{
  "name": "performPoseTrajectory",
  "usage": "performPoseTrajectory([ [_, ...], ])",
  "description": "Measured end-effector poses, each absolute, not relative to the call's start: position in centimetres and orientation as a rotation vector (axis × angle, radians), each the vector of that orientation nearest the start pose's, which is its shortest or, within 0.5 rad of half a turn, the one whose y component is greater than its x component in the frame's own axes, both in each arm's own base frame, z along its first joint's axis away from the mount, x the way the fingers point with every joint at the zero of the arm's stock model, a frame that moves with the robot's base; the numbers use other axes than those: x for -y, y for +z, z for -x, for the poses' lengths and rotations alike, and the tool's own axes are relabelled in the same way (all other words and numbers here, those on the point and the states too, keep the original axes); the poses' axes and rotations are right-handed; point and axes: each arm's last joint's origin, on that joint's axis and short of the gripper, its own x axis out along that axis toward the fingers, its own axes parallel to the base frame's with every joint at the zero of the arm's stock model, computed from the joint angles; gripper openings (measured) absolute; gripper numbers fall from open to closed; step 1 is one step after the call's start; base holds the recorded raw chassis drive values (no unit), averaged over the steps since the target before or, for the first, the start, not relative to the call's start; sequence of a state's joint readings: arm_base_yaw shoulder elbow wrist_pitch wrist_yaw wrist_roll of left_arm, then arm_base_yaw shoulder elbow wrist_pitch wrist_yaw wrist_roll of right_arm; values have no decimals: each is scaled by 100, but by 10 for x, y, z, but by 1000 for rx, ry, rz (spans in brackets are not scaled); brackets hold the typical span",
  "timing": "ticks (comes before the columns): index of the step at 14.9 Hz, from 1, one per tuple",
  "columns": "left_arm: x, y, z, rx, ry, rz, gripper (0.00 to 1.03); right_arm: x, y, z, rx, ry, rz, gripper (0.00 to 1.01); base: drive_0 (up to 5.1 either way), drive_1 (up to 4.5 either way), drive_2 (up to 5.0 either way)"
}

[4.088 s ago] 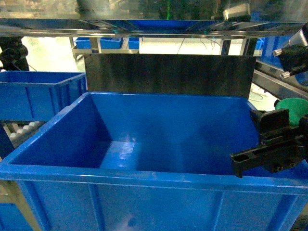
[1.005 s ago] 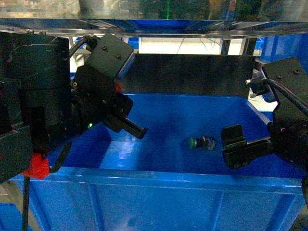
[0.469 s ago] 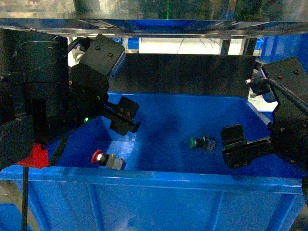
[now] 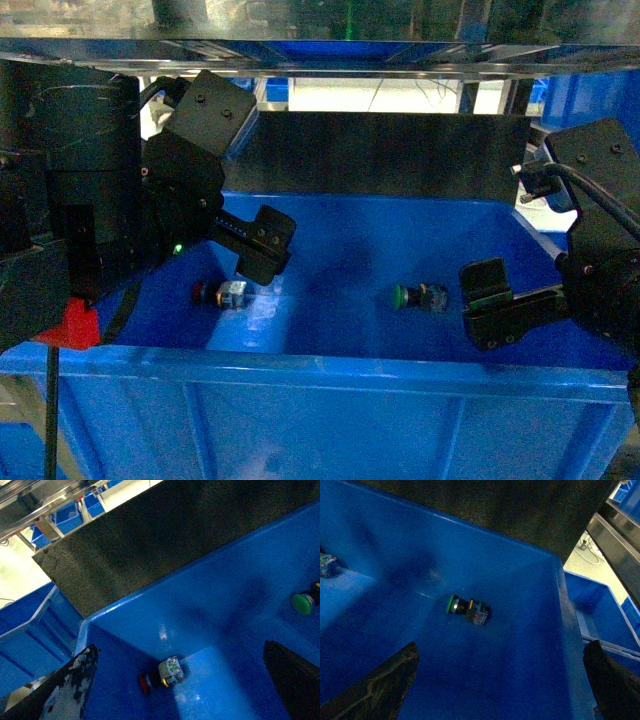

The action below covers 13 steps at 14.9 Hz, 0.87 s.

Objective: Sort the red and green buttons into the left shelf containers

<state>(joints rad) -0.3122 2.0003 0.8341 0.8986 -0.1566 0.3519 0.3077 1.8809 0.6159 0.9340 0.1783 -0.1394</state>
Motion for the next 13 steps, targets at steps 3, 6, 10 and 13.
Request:
performPoseTrajectory([
  [3, 83, 119, -324, -60, -20, -148, 70, -67, 107, -278, -151, 10, 81, 69, 0, 0, 0],
  [6, 48, 141, -273, -20, 4, -28, 32, -40, 129, -238, -87, 0, 34, 31, 0, 0, 0],
  [10, 25, 149, -224, -6, 6, -4, 2, -21, 146, -200, -12, -5, 16, 2, 0, 0, 0],
  [13, 15, 153, -197, -53, 2, -8, 2, -13, 149, -176, -26, 0, 17, 2, 0, 0, 0],
])
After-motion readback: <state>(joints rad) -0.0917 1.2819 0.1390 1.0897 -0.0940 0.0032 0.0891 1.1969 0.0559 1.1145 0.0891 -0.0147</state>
